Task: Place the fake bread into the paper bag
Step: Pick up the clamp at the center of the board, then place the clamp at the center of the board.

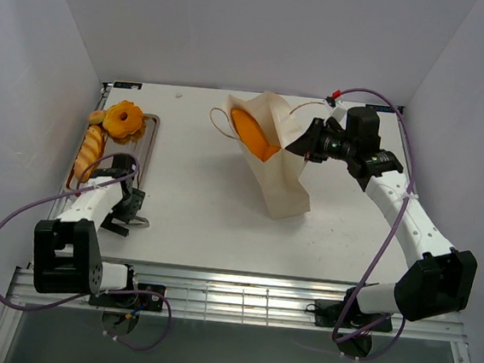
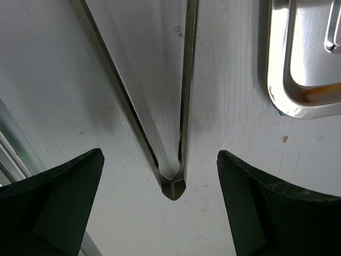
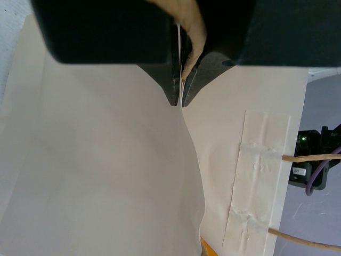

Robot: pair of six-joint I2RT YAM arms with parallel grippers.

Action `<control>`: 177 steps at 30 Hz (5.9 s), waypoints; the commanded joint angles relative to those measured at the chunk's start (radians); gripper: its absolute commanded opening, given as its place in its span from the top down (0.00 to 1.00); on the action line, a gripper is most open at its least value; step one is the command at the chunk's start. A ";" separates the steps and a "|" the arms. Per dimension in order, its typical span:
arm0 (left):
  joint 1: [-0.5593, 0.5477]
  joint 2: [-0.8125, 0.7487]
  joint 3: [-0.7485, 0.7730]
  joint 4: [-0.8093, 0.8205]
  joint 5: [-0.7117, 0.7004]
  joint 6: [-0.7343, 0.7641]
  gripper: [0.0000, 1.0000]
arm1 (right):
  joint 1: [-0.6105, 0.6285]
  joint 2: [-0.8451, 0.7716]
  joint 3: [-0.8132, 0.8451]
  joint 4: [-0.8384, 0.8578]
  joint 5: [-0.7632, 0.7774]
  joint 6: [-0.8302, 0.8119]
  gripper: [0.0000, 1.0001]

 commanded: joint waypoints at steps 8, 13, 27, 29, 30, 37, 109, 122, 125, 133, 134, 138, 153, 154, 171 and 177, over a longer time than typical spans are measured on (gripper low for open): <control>0.038 0.056 -0.036 0.034 0.000 -0.043 0.09 | -0.007 0.005 0.003 0.014 -0.009 -0.018 0.92; 0.047 0.059 -0.106 0.101 0.036 -0.051 0.38 | -0.007 -0.004 0.002 0.014 -0.009 -0.010 0.92; 0.052 -0.156 -0.143 -0.003 0.052 -0.029 1.00 | -0.010 -0.037 -0.011 0.009 -0.004 -0.001 0.92; 0.049 -0.251 -0.093 -0.070 0.044 -0.011 1.00 | -0.010 -0.038 -0.012 0.009 0.000 -0.001 0.92; 0.047 -0.283 -0.071 -0.085 0.043 0.009 1.00 | -0.010 -0.038 -0.011 0.009 0.002 -0.001 0.92; -0.018 -0.339 0.136 -0.090 0.093 0.265 1.00 | -0.010 -0.026 -0.017 0.022 -0.001 0.010 0.92; 0.041 -0.131 0.227 0.278 0.822 0.423 0.91 | -0.012 -0.064 -0.032 0.008 -0.003 -0.027 0.92; 0.063 -0.368 0.303 0.126 0.362 0.324 0.69 | -0.013 -0.067 -0.049 0.019 -0.016 -0.023 0.92; 0.064 -0.363 0.293 0.128 0.346 0.311 0.65 | -0.013 -0.069 -0.049 0.019 -0.016 -0.023 0.92; 0.087 -0.332 0.198 0.233 0.371 0.279 0.50 | -0.012 -0.072 -0.052 0.014 -0.015 -0.030 0.92; 0.087 -0.328 0.194 0.241 0.365 0.275 0.50 | -0.013 -0.073 -0.053 0.016 -0.013 -0.032 0.92; 0.092 -0.334 0.190 0.253 0.302 0.279 0.50 | -0.015 -0.069 -0.058 0.017 -0.012 -0.038 0.92; 0.092 -0.384 0.029 0.367 0.472 0.328 0.95 | -0.015 -0.069 -0.080 0.025 -0.016 -0.041 0.92; 0.092 -0.380 -0.014 0.384 0.496 0.324 0.96 | -0.015 -0.069 -0.083 0.026 -0.016 -0.041 0.92; 0.038 -0.589 -0.289 0.615 0.584 0.265 0.98 | -0.013 -0.064 -0.077 0.031 -0.021 -0.021 0.92; 0.030 -0.483 -0.298 0.608 0.659 0.320 0.97 | -0.015 -0.063 -0.066 0.023 -0.009 -0.023 0.92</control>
